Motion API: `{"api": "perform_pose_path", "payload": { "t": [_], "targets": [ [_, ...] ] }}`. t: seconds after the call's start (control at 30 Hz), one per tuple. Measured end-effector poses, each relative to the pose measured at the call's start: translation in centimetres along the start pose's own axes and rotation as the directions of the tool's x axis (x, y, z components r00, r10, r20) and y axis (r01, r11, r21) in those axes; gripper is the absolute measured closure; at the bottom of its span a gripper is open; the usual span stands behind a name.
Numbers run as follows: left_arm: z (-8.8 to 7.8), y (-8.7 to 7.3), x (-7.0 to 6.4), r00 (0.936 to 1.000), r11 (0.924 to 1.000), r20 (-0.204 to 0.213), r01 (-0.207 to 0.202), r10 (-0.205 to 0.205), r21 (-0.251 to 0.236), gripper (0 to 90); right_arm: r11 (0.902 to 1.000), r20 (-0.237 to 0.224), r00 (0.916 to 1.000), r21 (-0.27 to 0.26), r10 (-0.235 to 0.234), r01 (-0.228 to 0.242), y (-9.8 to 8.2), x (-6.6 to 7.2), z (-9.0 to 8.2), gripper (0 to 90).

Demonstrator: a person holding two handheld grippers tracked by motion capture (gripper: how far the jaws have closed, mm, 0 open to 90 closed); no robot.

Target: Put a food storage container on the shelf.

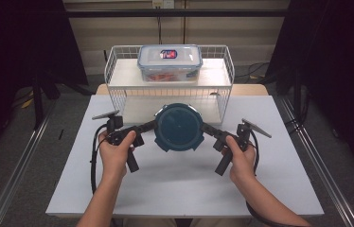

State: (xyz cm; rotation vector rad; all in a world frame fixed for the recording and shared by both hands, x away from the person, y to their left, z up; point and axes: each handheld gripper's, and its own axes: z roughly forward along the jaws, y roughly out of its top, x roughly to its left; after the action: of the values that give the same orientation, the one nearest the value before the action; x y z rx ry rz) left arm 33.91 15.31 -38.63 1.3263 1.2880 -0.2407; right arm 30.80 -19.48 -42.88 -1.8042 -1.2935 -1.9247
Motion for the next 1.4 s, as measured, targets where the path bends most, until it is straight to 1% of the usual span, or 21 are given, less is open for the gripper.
{"api": "perform_pose_path", "payload": {
  "t": [0.07, 0.13, 0.17, 0.23, 0.4, 0.43, 0.53, 0.57, 0.63, 0.7, 0.73, 0.83, 0.9, 1.0, 1.1, 1.17, 1.2, 1.27, 1.3, 1.33, 1.4],
  "targets": [
    [-0.1, 0.4, -0.3, 1.0, 1.0, 0.002, -0.008, 0.008, 0.003, 74.9, 1.0, -0.004, 1.0, 0.004, 0.008, -0.008, 0.3, 0.4, 0.0, 75.2],
    [-0.1, 0.8, -0.7, 0.9999, 1.0, 0.007, -0.009, 0.009, -0.003, 74.8, 0.9999, -0.007, 1.0, -0.012, -0.004, 0.004, 0.6, 0.8, 0.1, 75.2],
    [-0.1, 1.1, -1.0, 0.9999, 0.9999, 0.009, -0.01, 0.01, -0.005, 74.9, 0.9999, -0.006, 1.0, -0.011, 0.0, 0.0, 0.6, 1.0, 0.1, 75.2],
    [-0.2, 1.4, -1.4, 0.9997, 0.9997, 0.011, -0.023, 0.023, -0.01, 74.9, 0.9998, -0.011, 0.9999, -0.019, -0.004, 0.003, 0.9, 1.4, 0.1, 75.2],
    [-0.4, 2.4, -2.5, 0.9992, 0.9992, 0.02, -0.035, 0.035, -0.02, 74.8, 0.9993, -0.027, 0.9994, -0.03, -0.022, 0.021, 2.0, 2.6, 0.0, 75.2],
    [-0.5, 2.7, -2.8, 0.9987, 0.9986, 0.021, -0.045, 0.045, -0.026, 74.8, 0.9992, -0.03, 0.9993, -0.035, -0.021, 0.02, 2.1, 2.8, 0.0, 75.2],
    [-0.6, 3.1, -3.4, 0.9987, 0.9984, 0.022, -0.045, 0.046, -0.035, 74.9, 0.9987, -0.04, 0.9986, -0.04, -0.033, 0.032, 2.6, 3.4, 0.1, 75.2],
    [-0.7, 3.4, -3.6, 0.9985, 0.9982, 0.03, -0.046, 0.047, -0.038, 74.8, 0.9988, -0.041, 0.9986, -0.039, -0.032, 0.03, 2.8, 3.6, 0.1, 75.2],
    [-0.8, 3.8, -3.8, 0.9981, 0.998, 0.037, -0.048, 0.05, -0.041, 74.8, 0.998, -0.049, 0.998, -0.05, -0.04, 0.038, 3.1, 4.1, 0.2, 75.2],
    [-0.9, 4.1, -4.1, 0.9985, 0.998, 0.034, -0.041, 0.042, -0.047, 74.9, 0.9979, -0.052, 0.9978, -0.052, -0.042, 0.039, 3.4, 4.5, 0.3, 75.2],
    [-1.0, 4.2, -4.1, 0.998, 0.9981, 0.047, -0.041, 0.044, -0.046, 74.8, 0.9976, -0.056, 0.9974, -0.054, -0.045, 0.042, 3.5, 4.7, 0.3, 75.3],
    [-1.2, 4.7, -4.3, 0.9982, 0.9978, 0.046, -0.035, 0.038, -0.056, 74.9, 0.9975, -0.065, 0.997, -0.059, -0.043, 0.039, 4.0, 5.4, 0.5, 75.4],
    [-1.3, 5.0, -4.3, 0.9975, 0.9979, 0.06, -0.033, 0.036, -0.056, 74.9, 0.9968, -0.071, 0.9964, -0.069, -0.047, 0.042, 4.4, 5.9, 0.6, 75.5],
    [-1.4, 5.4, -4.5, 0.9976, 0.9973, 0.062, -0.028, 0.032, -0.067, 74.9, 0.9962, -0.081, 0.9952, -0.072, -0.055, 0.05, 4.9, 6.7, 0.8, 75.7],
    [-1.6, 5.9, -4.8, 0.9974, 0.9973, 0.064, -0.028, 0.033, -0.068, 74.9, 0.9953, -0.08, 0.9946, -0.077, -0.065, 0.059, 5.3, 7.5, 0.9, 75.7],
    [-1.6, 6.1, -5.0, 0.9966, 0.9973, 0.075, -0.029, 0.034, -0.067, 74.9, 0.9948, -0.078, 0.9944, -0.078, -0.071, 0.065, 5.7, 7.9, 1.0, 75.8],
    [-1.6, 6.1, -5.1, 0.997, 0.9969, 0.073, -0.021, 0.026, -0.075, 74.9, 0.9937, -0.078, 0.9937, -0.085, -0.08, 0.073, 5.9, 8.1, 1.0, 75.8],
    [-1.6, 6.3, -5.3, 0.9967, 0.9964, 0.075, -0.026, 0.032, -0.08, 75.0, 0.9934, -0.086, 0.9932, -0.09, -0.078, 0.07, 6.1, 8.4, 1.1, 75.9],
    [-1.6, 6.4, -5.5, 0.9966, 0.996, 0.078, -0.02, 0.026, -0.087, 75.0, 0.9929, -0.086, 0.993, -0.094, -0.082, 0.073, 6.2, 8.6, 1.1, 75.9],
    [-1.6, 6.5, -5.5, 0.9963, 0.9961, 0.075, -0.036, 0.042, -0.081, 75.0, 0.9923, -0.087, 0.9928, -0.099, -0.083, 0.074, 6.3, 8.8, 1.1, 75.9],
    [-1.7, 6.7, -5.8, 0.9965, 0.9961, 0.073, -0.034, 0.04, -0.082, 75.0, 0.9929, -0.085, 0.9932, -0.095, -0.08, 0.072, 6.5, 9.0, 1.0, 75.9]
  ]
}}
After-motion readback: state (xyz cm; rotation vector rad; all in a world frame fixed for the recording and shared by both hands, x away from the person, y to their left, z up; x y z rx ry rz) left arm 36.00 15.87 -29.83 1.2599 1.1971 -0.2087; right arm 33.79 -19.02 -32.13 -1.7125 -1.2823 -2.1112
